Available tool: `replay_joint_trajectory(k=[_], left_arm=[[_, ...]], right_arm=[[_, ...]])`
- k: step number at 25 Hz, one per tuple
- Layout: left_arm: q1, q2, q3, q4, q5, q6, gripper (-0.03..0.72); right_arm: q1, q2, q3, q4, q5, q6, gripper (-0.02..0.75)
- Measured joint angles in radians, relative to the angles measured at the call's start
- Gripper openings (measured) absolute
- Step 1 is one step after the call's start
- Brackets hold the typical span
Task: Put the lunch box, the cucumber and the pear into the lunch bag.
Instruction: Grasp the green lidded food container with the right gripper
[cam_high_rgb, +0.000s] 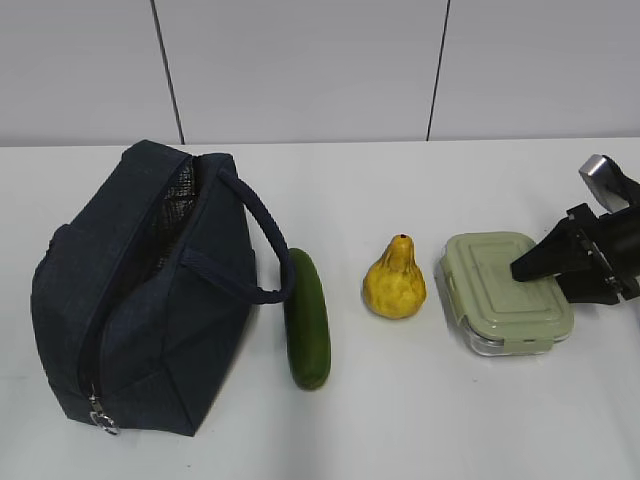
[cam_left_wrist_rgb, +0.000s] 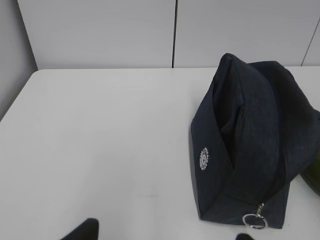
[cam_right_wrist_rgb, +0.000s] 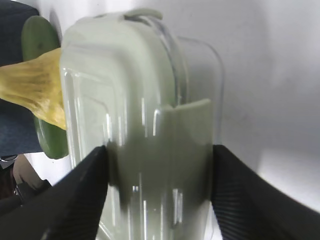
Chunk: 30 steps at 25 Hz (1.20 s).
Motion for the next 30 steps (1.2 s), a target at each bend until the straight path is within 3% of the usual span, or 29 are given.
replay_joint_trajectory(k=[12, 18, 30], left_arm=[[0.0, 0.0, 0.0, 0.0, 0.0, 0.0, 0.468], [0.0, 0.0, 0.0, 0.0, 0.0, 0.0, 0.468], [0.0, 0.0, 0.0, 0.0, 0.0, 0.0, 0.468]], right_arm=[[0.0, 0.0, 0.0, 0.0, 0.004, 0.0, 0.461], [0.0, 0.0, 0.0, 0.002, 0.018, 0.0, 0.395], [0.0, 0.0, -0.002, 0.002, 0.019, -0.002, 0.389]])
